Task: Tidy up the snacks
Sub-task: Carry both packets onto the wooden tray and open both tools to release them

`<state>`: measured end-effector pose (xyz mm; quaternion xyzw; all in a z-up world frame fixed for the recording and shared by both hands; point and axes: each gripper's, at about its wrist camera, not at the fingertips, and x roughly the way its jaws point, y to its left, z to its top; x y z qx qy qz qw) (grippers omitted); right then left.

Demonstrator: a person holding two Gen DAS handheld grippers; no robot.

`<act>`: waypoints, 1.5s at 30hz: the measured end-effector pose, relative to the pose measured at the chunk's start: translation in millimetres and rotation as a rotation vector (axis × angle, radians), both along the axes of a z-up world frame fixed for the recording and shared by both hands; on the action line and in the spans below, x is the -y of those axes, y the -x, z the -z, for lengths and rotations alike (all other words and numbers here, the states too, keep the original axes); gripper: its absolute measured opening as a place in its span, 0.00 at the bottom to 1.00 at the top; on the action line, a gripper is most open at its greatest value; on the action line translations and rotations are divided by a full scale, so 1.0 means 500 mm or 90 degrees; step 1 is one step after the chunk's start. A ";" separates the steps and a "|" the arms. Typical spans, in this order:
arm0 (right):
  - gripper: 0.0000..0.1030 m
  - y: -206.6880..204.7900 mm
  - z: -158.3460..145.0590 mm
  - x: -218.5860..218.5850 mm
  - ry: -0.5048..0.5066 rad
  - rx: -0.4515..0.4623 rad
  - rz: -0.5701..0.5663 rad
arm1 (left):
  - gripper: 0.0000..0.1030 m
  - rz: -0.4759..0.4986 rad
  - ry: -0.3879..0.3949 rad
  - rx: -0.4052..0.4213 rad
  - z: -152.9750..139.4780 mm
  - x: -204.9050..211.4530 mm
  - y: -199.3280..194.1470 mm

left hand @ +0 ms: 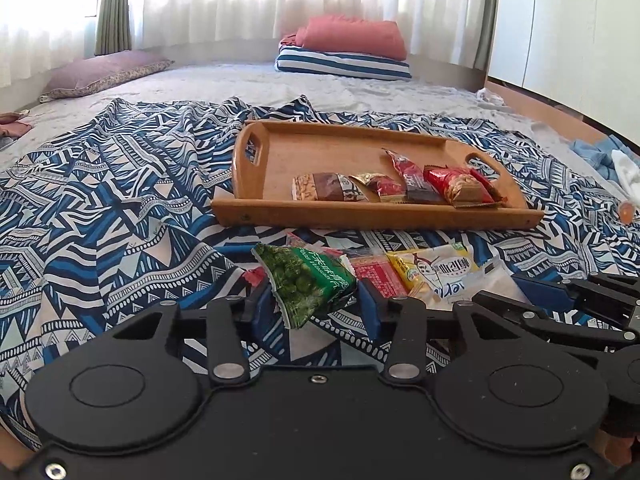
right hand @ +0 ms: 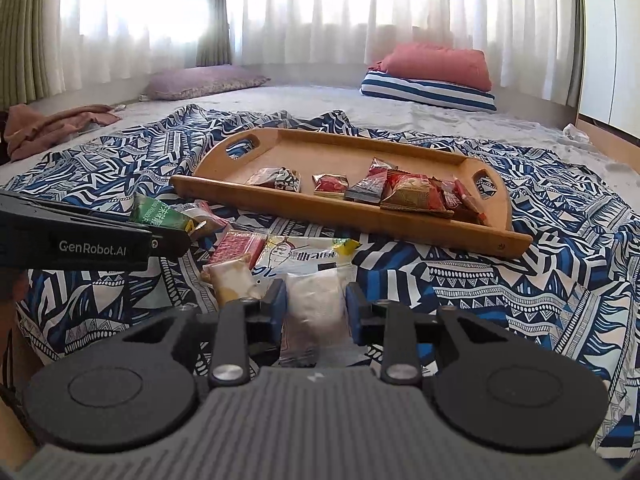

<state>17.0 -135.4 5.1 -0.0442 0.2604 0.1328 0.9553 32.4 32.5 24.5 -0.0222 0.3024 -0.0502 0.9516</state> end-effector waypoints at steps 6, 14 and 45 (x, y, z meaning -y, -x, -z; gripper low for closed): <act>0.35 -0.002 -0.023 0.003 -0.001 0.016 0.012 | 0.40 -0.004 0.019 0.005 -0.021 -0.014 -0.007; 0.35 -0.029 -0.054 0.020 -0.010 0.017 0.035 | 0.40 -0.008 0.029 0.021 -0.058 -0.028 -0.036; 0.35 -0.344 -0.155 0.179 -0.146 -0.105 0.153 | 0.40 0.009 0.152 -0.035 -0.097 -0.056 -0.323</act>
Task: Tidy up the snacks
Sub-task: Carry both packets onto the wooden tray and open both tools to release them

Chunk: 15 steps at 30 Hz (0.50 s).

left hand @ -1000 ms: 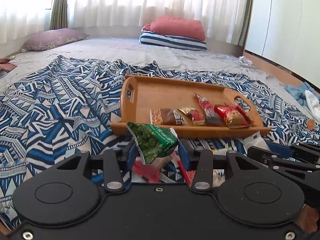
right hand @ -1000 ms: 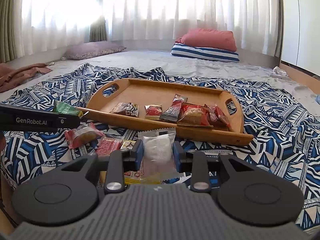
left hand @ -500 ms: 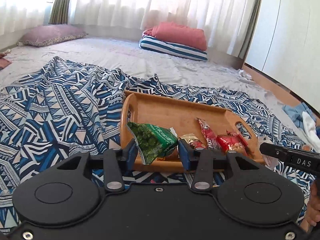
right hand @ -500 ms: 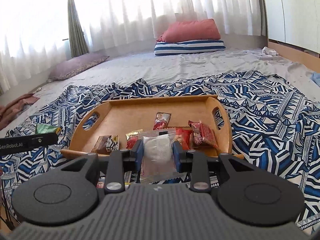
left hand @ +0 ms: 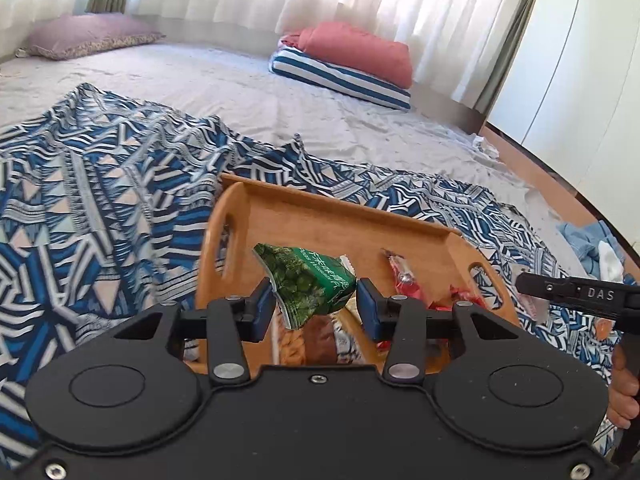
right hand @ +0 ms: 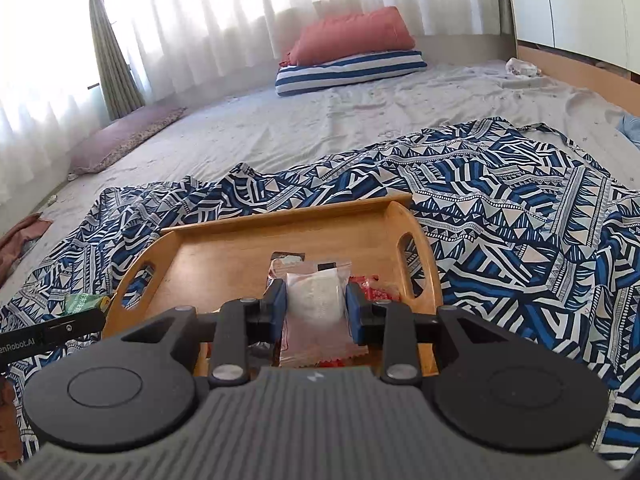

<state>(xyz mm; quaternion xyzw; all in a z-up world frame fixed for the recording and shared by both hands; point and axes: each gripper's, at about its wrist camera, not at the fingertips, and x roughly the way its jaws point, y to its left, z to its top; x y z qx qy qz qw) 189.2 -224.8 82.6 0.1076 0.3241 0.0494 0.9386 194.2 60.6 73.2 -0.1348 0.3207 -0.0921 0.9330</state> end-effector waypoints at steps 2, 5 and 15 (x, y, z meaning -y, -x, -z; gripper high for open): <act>0.35 -0.034 0.003 0.008 -0.011 -0.018 0.002 | 0.40 0.003 0.022 -0.019 0.011 0.005 -0.036; 0.35 -0.077 0.013 0.010 -0.017 -0.037 -0.001 | 0.40 -0.002 0.032 -0.041 0.029 0.014 -0.080; 0.36 -0.179 0.074 -0.031 0.007 -0.080 -0.034 | 0.40 0.005 0.006 -0.068 0.088 0.046 -0.163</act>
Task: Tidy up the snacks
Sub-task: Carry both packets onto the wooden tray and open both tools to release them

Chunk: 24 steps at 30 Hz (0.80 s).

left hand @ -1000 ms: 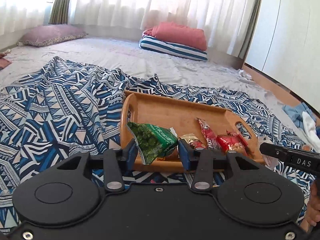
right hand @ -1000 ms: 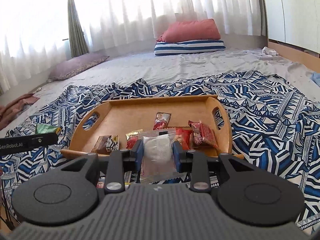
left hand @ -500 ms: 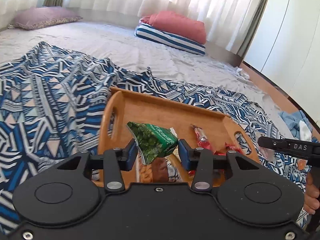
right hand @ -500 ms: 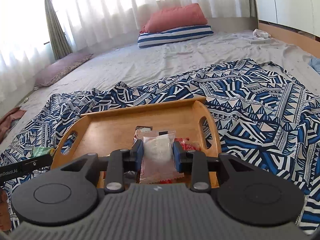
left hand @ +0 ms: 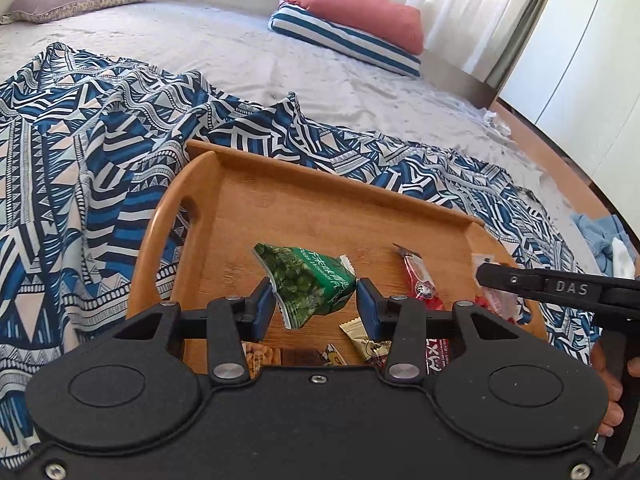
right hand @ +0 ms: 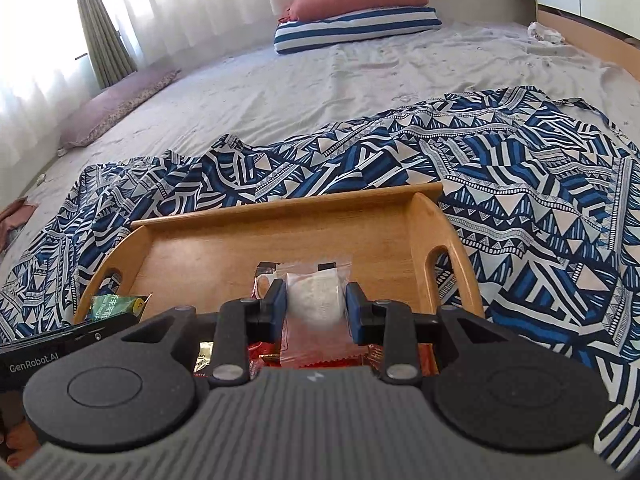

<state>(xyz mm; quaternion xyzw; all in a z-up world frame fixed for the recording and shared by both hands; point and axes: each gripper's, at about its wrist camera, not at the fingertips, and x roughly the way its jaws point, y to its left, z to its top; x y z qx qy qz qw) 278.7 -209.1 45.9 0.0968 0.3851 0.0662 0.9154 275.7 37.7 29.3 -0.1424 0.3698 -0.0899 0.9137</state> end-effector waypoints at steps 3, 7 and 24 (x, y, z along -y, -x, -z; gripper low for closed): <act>0.36 -0.020 0.023 -0.007 0.005 -0.012 0.002 | 0.40 0.004 -0.003 -0.004 0.011 0.007 -0.010; 0.36 -0.032 0.042 -0.007 -0.001 -0.018 0.002 | 0.40 0.015 -0.012 -0.003 0.021 0.015 -0.013; 0.36 -0.040 0.067 -0.018 0.009 -0.019 -0.013 | 0.40 0.038 -0.049 0.007 0.036 0.044 -0.011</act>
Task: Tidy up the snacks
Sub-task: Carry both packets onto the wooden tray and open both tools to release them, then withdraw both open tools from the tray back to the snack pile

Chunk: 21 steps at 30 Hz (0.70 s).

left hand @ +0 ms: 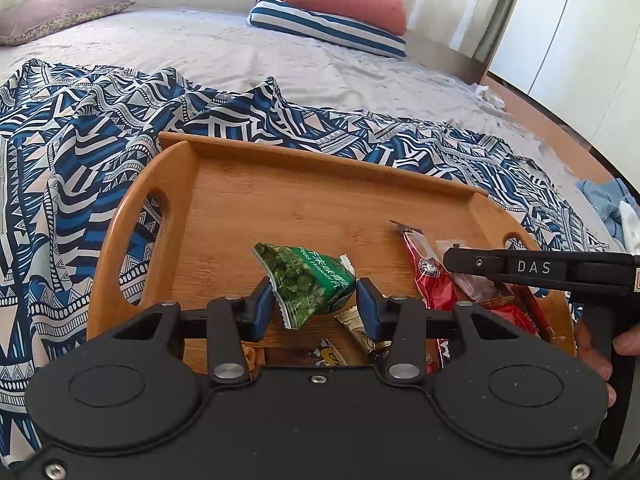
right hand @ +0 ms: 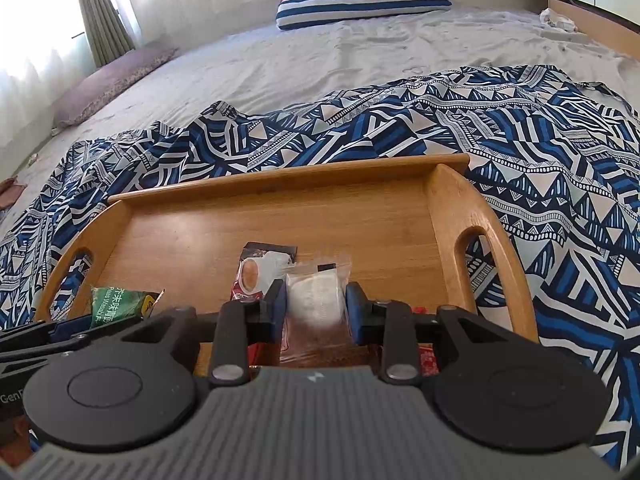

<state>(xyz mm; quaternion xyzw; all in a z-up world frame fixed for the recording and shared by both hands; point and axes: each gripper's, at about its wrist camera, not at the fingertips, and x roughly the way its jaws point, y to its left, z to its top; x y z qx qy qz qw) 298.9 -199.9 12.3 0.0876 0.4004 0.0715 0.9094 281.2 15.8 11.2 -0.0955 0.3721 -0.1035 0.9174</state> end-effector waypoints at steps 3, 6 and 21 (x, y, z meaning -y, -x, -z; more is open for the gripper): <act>0.36 0.000 0.000 0.001 -0.002 0.000 -0.001 | 0.40 0.000 -0.002 0.001 0.001 0.001 0.000; 0.36 0.001 0.000 0.002 -0.004 0.000 0.000 | 0.41 0.002 -0.008 0.002 0.001 0.001 0.000; 0.65 0.050 -0.064 0.005 -0.005 0.059 -0.021 | 0.84 -0.002 -0.036 0.063 -0.070 -0.009 0.060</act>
